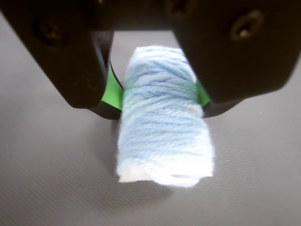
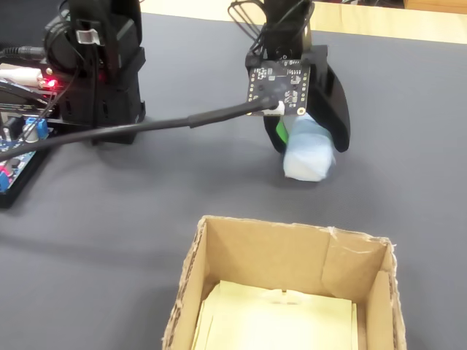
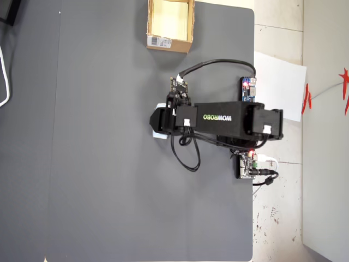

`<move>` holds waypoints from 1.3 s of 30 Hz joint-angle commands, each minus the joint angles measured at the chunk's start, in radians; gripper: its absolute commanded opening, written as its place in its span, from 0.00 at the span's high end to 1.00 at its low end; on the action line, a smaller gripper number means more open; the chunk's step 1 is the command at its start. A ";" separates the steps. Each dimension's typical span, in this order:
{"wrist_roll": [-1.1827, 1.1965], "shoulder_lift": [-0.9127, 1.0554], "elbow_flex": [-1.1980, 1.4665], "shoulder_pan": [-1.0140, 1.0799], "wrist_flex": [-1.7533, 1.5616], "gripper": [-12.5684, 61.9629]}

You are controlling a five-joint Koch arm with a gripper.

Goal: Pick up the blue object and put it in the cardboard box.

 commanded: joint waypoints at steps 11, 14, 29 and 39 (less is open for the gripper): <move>0.069 0.043 0.002 0.058 -0.227 0.58; 0.103 0.081 0.064 0.106 -0.365 0.58; 0.077 0.308 0.272 0.382 -1.062 0.58; -0.103 0.295 0.041 0.657 -0.896 0.58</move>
